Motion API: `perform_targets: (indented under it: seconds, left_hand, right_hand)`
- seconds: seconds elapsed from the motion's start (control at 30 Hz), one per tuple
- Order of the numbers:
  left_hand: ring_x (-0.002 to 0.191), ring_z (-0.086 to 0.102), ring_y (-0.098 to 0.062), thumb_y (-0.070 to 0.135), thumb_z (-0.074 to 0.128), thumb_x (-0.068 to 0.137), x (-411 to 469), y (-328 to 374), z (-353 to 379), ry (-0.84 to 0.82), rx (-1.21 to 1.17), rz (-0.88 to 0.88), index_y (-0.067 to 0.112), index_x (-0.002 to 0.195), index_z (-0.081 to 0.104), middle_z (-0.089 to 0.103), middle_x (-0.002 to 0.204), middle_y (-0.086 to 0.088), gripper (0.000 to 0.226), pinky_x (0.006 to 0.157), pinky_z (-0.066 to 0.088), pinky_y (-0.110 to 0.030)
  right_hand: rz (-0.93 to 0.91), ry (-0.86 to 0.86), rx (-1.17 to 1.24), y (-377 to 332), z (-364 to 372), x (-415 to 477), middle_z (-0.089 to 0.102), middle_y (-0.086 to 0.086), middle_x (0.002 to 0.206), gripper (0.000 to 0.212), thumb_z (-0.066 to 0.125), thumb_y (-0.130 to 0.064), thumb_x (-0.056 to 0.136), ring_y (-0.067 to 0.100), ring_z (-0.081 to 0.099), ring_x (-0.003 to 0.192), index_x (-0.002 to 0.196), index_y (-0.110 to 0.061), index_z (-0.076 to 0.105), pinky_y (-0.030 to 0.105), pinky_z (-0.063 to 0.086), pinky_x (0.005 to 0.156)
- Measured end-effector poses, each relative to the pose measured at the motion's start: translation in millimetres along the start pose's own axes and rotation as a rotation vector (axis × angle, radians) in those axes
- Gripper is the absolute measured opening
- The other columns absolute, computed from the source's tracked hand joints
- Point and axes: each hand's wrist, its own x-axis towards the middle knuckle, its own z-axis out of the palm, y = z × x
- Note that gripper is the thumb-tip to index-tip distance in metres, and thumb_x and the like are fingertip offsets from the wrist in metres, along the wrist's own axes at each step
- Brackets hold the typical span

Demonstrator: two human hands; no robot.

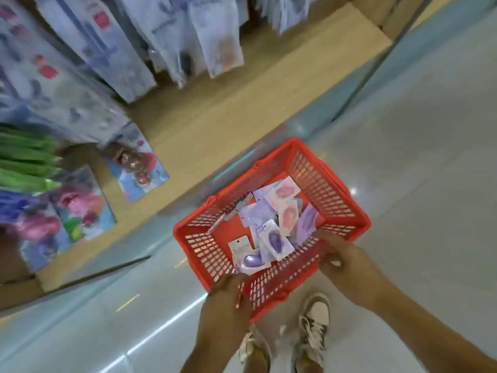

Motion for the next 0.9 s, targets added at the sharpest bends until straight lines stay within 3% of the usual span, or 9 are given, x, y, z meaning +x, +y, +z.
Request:
perform_targets:
  seconds: [0.07,0.2,0.33,0.47,0.53,0.63,0.7,0.8,0.9]
  left_hand:
    - [0.112,0.059,-0.017,0.015,0.062,0.088,49,-24,42,-0.016,0.013,0.025,0.030,0.122,0.063,0.063,0.125,0.007,0.037,0.093,0.044,-0.025]
    - [0.121,0.053,-0.019,0.009,0.063,0.081,140,-59,124,-0.085,0.099,0.216,0.025,0.126,0.061,0.060,0.129,0.005,0.048,0.100,0.036,-0.024]
    - [0.147,0.019,-0.019,0.022,0.062,0.087,221,-75,192,-0.213,0.299,0.298,0.022,0.152,0.027,0.025,0.160,0.002,0.074,0.118,0.020,-0.028]
    - [0.148,0.011,-0.026,0.036,0.072,0.081,257,-76,222,-0.258,0.416,0.231,0.019,0.155,0.006,0.009,0.162,-0.004,0.100,0.118,0.022,-0.046]
    - [0.140,0.022,-0.030,0.040,0.074,0.076,260,-71,219,-0.189,0.469,0.204,0.023,0.151,0.016,0.021,0.153,-0.007,0.096,0.109,0.030,-0.049]
    - [0.125,0.039,-0.030,0.042,0.070,0.077,265,-69,200,-0.181,0.497,0.173,0.028,0.130,0.048,0.042,0.131,-0.007,0.059,0.094,0.039,-0.041]
    - [0.114,0.053,-0.027,0.041,0.074,0.076,264,-73,185,-0.253,0.433,0.183,0.028,0.112,0.063,0.057,0.118,-0.003,0.040,0.083,0.042,-0.033]
    - [0.094,0.064,-0.019,0.032,0.076,0.076,245,-76,170,-0.298,0.277,0.170,0.024,0.092,0.068,0.069,0.097,0.003,0.019,0.067,0.040,-0.025]
    - [0.085,0.066,-0.014,0.023,0.075,0.077,230,-83,163,-0.239,0.101,0.070,0.028,0.093,0.072,0.073,0.093,0.006,0.017,0.069,0.046,-0.023]
  right_hand:
    - [-0.013,-0.048,-0.088,35,26,47,0.067,-0.005,0.098,0.052,0.062,0.000,0.087,0.001,0.064,0.080,0.124,-0.035,0.052,0.015,0.045,0.075]
    - [-0.061,-0.190,-0.441,99,62,139,0.051,0.007,0.143,0.059,0.057,-0.014,0.092,0.028,0.053,0.126,0.147,-0.022,0.038,0.036,0.042,0.103]
    - [-0.163,-0.423,-0.763,148,94,210,0.038,0.007,0.152,0.066,0.057,-0.015,0.091,0.028,0.036,0.140,0.151,-0.020,0.031,0.041,0.037,0.110]
    - [-0.207,-0.410,-1.033,174,108,242,0.038,-0.001,0.146,0.058,0.061,-0.026,0.087,0.023,0.032,0.138,0.141,-0.032,0.039,0.047,0.039,0.107]
    - [-0.179,-0.393,-1.131,172,110,245,0.047,-0.001,0.137,0.047,0.059,-0.028,0.090,0.024,0.041,0.132,0.135,-0.031,0.047,0.053,0.032,0.111]
    - [-0.232,-0.397,-1.353,169,108,241,0.058,-0.002,0.126,0.024,0.052,-0.024,0.094,0.022,0.051,0.123,0.116,-0.024,0.063,0.052,0.030,0.111]
    - [-0.255,-0.394,-1.287,168,101,238,0.057,-0.001,0.124,0.022,0.055,-0.025,0.093,0.021,0.053,0.119,0.111,-0.024,0.068,0.043,0.039,0.104]
    - [-0.274,-0.192,-0.676,159,85,237,0.061,0.004,0.115,0.020,0.063,-0.013,0.088,0.024,0.059,0.106,0.105,-0.017,0.073,0.022,0.041,0.083]
    - [-0.098,-0.035,-0.247,143,71,230,0.065,0.003,0.098,0.022,0.061,-0.008,0.093,0.023,0.060,0.095,0.113,-0.015,0.065,0.026,0.045,0.079]
